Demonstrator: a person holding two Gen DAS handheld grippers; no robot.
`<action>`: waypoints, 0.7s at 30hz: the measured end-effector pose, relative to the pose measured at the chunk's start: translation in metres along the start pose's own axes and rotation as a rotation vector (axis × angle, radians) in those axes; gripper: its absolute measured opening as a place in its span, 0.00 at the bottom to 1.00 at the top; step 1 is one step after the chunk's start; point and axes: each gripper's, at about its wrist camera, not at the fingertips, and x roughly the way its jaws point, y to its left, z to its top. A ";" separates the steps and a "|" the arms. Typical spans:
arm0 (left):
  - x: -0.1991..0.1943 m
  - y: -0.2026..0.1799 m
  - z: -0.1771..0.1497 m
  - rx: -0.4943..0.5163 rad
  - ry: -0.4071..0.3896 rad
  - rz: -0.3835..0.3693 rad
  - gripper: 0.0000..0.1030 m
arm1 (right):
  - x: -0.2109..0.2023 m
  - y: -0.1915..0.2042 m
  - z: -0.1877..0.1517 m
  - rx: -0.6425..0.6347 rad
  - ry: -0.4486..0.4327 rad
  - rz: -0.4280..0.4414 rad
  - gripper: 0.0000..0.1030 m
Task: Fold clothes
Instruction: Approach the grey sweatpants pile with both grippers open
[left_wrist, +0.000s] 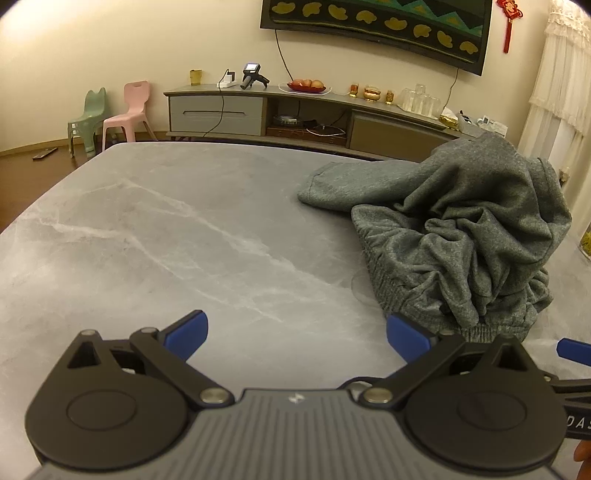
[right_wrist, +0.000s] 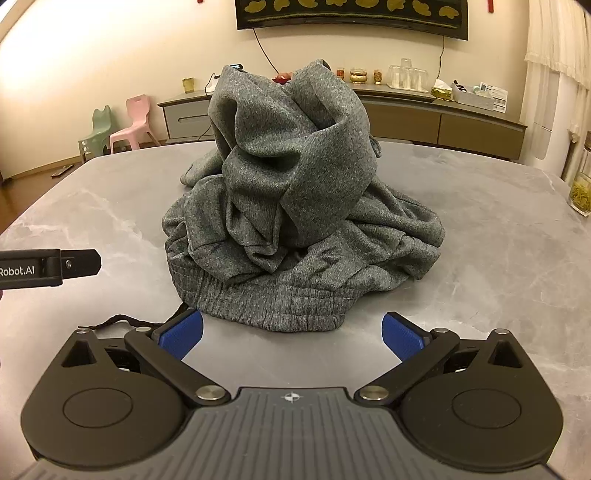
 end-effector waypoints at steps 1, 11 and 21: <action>0.000 -0.001 0.000 0.005 -0.002 0.002 1.00 | 0.000 0.000 0.000 -0.003 0.003 -0.003 0.99; 0.001 -0.004 -0.001 0.026 0.030 -0.022 1.00 | -0.001 0.000 0.000 -0.001 -0.006 -0.003 0.99; 0.005 0.005 -0.005 -0.026 0.110 -0.068 0.85 | -0.008 0.001 0.000 -0.006 -0.026 0.017 0.99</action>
